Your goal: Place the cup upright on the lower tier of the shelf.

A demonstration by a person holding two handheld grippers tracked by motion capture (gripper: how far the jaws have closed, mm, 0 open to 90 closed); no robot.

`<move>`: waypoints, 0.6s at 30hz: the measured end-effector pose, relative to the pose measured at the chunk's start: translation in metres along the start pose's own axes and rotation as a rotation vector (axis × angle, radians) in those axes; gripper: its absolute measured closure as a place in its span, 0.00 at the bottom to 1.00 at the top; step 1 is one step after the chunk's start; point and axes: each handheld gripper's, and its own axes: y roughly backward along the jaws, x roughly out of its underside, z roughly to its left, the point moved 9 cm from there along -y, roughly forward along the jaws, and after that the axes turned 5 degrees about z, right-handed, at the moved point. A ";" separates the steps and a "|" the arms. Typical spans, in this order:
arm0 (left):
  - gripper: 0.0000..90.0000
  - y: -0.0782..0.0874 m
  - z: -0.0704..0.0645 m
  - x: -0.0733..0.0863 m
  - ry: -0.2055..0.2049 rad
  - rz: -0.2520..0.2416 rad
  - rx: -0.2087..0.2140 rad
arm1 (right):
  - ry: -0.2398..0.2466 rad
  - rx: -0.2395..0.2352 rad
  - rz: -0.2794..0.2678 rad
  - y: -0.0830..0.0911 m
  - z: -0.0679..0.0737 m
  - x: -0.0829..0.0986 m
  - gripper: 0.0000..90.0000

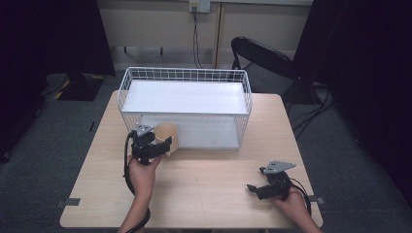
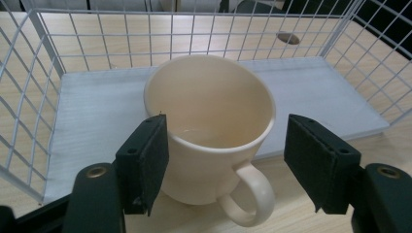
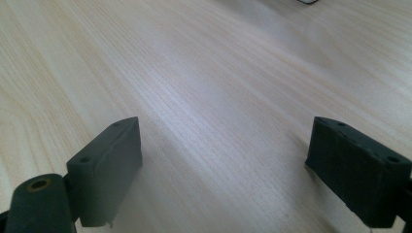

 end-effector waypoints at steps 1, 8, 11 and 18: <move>0.36 -0.001 0.001 0.001 0.000 0.004 -0.005 | 0.000 0.000 0.000 0.000 0.000 0.000 0.13; 0.40 -0.008 0.005 0.006 0.011 0.030 -0.024 | 0.000 0.000 0.000 0.000 0.000 0.000 0.13; 0.40 -0.011 0.006 0.007 0.013 0.037 -0.028 | 0.001 0.000 0.000 0.000 0.000 0.000 0.13; 0.49 -0.017 0.006 0.009 0.015 0.048 -0.038 | 0.001 0.000 0.000 0.000 0.000 0.000 0.13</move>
